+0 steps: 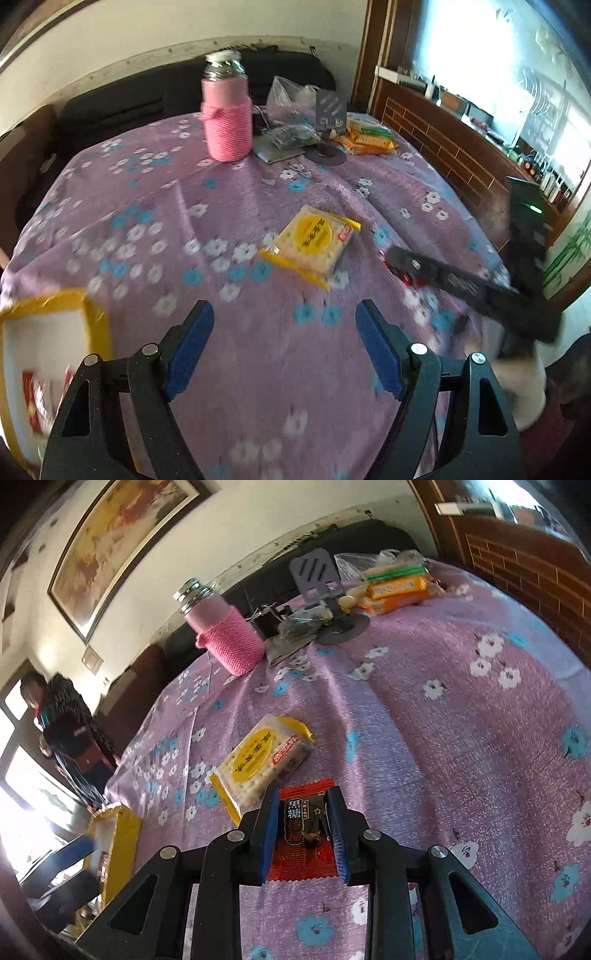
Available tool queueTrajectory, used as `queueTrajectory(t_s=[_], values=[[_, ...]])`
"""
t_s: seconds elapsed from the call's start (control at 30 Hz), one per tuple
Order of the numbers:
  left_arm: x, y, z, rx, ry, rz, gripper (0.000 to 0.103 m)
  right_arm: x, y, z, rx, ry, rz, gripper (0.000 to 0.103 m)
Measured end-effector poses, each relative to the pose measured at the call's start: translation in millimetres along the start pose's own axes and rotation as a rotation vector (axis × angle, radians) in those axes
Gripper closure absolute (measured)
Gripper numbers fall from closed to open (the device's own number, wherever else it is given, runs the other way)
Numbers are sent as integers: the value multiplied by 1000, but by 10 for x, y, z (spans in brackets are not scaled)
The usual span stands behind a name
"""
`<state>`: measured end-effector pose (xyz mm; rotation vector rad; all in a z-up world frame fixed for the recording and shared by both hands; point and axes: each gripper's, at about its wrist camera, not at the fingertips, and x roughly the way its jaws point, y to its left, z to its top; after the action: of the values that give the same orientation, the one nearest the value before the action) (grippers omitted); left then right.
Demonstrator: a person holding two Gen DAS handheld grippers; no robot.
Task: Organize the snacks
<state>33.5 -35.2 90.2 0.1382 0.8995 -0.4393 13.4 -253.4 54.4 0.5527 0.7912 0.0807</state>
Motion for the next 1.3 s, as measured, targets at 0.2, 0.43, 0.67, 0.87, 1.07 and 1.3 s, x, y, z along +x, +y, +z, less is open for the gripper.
queueTrajectory(t_s=[0.2,0.43,0.67,0.87,1.07,1.3], values=[[609,-172,236,82,55,29,24,43,-109,16,29,23,21,75],[1073,-312,419,179,77,37,24,40,-150,29,54,38,36,75],[1223,-313,547,192,73,-25,24,61,-141,9,55,53,42,75],[1369,-379,454,269,119,-21,23,86,-147,6,60,60,45,75],[1399,-297,464,220,141,-54,22,128,-109,-5,42,72,41,75],[1357,-389,407,199,123,17,32,151,-102,-6,23,75,17,75]])
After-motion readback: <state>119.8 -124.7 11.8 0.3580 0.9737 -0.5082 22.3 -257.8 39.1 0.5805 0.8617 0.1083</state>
